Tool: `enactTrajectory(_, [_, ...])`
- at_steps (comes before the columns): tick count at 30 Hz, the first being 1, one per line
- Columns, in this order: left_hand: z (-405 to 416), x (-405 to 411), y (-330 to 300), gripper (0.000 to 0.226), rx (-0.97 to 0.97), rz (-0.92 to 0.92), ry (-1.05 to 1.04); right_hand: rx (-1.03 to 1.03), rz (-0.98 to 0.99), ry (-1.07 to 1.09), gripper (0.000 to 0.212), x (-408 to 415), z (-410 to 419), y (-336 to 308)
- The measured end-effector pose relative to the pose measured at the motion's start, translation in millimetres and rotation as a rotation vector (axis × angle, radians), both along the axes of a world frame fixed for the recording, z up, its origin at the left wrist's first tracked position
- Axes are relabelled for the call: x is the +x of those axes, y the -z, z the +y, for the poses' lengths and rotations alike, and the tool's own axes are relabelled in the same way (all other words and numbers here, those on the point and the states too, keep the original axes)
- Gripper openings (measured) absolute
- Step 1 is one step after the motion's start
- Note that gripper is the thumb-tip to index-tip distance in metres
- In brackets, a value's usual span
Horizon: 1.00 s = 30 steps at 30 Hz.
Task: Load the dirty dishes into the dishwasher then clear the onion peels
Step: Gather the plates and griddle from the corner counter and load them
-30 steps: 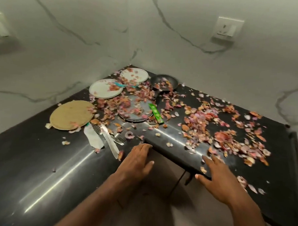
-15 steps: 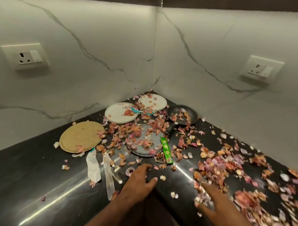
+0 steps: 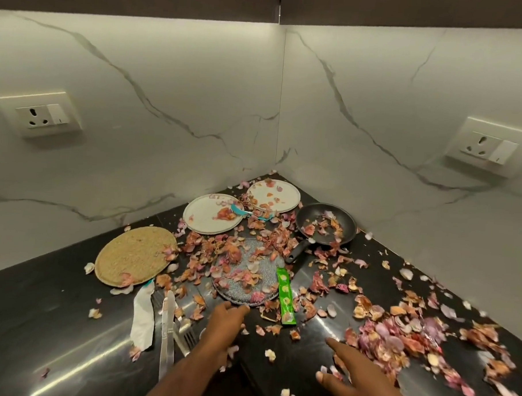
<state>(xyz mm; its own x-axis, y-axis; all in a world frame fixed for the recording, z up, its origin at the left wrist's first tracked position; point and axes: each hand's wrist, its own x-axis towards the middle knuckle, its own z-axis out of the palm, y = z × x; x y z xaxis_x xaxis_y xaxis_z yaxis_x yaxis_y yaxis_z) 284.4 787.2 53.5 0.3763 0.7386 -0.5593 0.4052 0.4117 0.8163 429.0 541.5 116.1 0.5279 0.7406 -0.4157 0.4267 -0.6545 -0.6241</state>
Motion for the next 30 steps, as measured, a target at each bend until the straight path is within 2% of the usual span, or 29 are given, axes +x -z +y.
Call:
enactTrajectory(3, [16.7, 11.2, 3.4, 0.019, -0.015, -0.011, -0.049, -0.037, -0.002, -0.005, 0.09, 7.5, 10.2, -2.4])
enactTrajectory(7, [34.1, 17.3, 7.8, 0.024, -0.037, -0.041, -0.063, -0.075, 0.036, -0.028, 0.12, 15.1, 31.2, -4.6])
enactTrajectory(10, [49.0, 16.1, 13.9, 0.03, -0.021, -0.04, -0.071, -0.079, 0.015, -0.044, 0.091, 17.2, 50.8, -3.5])
enactTrajectory(15, [78.0, 14.5, 22.2, 0.03, 0.024, -0.027, -0.066, -0.111, -0.003, -0.081, 0.079, 19.5, 79.9, -3.2])
enactTrajectory(22, [94.8, 15.6, 25.8, 0.064, 0.108, -0.004, -0.063, -0.134, 0.001, -0.139, 0.081, 17.4, 111.4, 14.8])
enactTrajectory(30, [93.2, 33.0, 18.0, 0.064, 0.34, 0.029, 0.006, -0.193, -0.037, -0.166, 0.078, 13.4, 119.4, 29.7])
